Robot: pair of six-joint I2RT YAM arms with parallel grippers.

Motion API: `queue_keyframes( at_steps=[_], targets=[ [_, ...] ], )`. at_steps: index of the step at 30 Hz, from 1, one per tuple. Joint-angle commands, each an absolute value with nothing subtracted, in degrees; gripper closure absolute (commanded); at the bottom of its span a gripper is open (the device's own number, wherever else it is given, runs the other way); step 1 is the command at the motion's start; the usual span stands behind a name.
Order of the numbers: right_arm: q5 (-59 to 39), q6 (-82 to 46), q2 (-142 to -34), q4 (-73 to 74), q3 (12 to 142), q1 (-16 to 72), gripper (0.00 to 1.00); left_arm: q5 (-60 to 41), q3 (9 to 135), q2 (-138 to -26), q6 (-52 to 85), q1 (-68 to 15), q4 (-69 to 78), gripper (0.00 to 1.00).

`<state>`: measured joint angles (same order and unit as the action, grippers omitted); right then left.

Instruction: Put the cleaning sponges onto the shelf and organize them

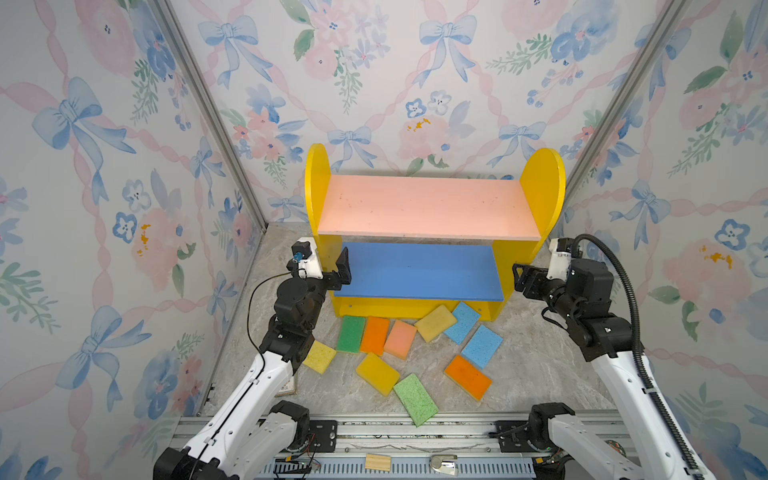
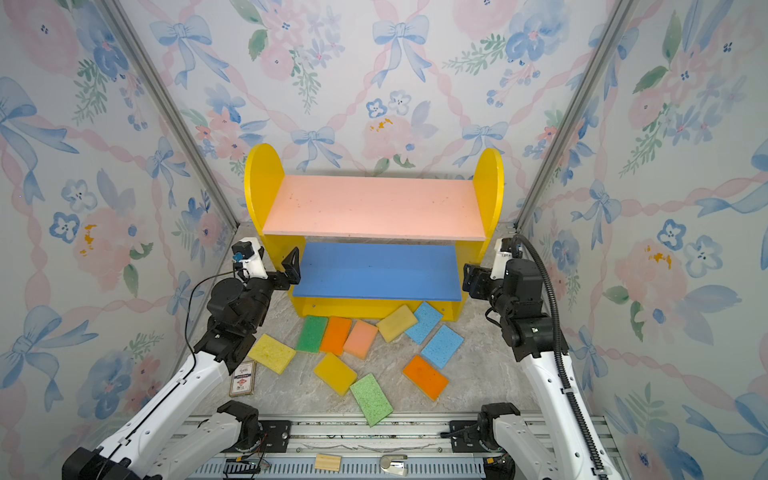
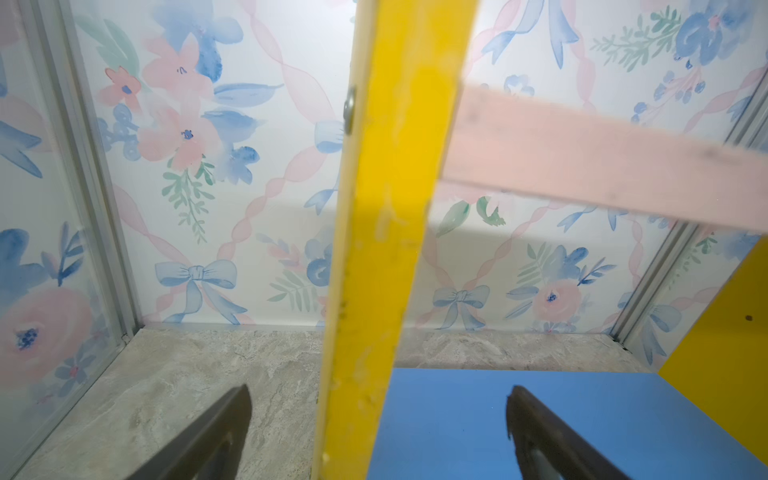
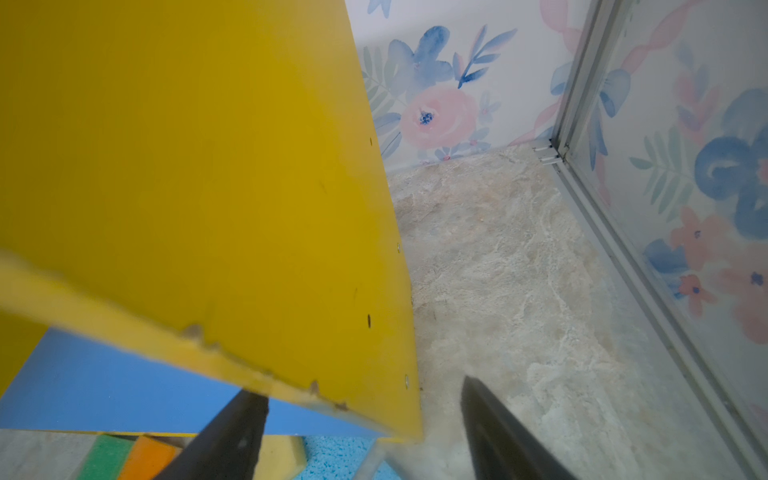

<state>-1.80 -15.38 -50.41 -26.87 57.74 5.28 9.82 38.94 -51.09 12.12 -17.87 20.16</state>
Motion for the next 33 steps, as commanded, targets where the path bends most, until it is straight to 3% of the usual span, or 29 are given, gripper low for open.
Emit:
queue_keyframes(
  at_steps=[1,8,13,16,22,28,33],
  targets=[
    [-2.47,-17.02,-48.2,-35.37,63.2,4.84,0.12,9.64,44.01,-48.52,13.19,-17.83,11.48,0.02],
    [-5.21,-16.11,-45.43,-56.21,70.95,4.83,0.06,8.32,44.93,-37.84,23.7,-17.82,-5.96,0.02],
    [-14.43,-18.88,-40.72,-67.07,68.27,6.56,0.06,-5.35,40.53,-31.97,33.28,-17.79,-12.44,0.02],
    [-18.87,-24.73,-37.02,-67.29,61.2,14.13,0.08,-10.64,34.43,-30.8,44.17,-17.89,-15.72,0.02],
    [-7.53,-38.01,-32.21,-63.0,48.81,36.57,0.08,-21.45,26.38,-33.9,51.69,-18.09,-15.64,0.02],
    [1.7,-43.13,-48.68,-49.34,44.58,58.88,0.02,-22.4,25.23,-37.52,50.36,-18.02,-15.64,0.02],
    [2.52,-41.22,-69.67,-40.41,50.12,69.06,0.03,-21.4,25.69,-37.02,49.78,-18.01,-15.78,0.02]
  ],
)
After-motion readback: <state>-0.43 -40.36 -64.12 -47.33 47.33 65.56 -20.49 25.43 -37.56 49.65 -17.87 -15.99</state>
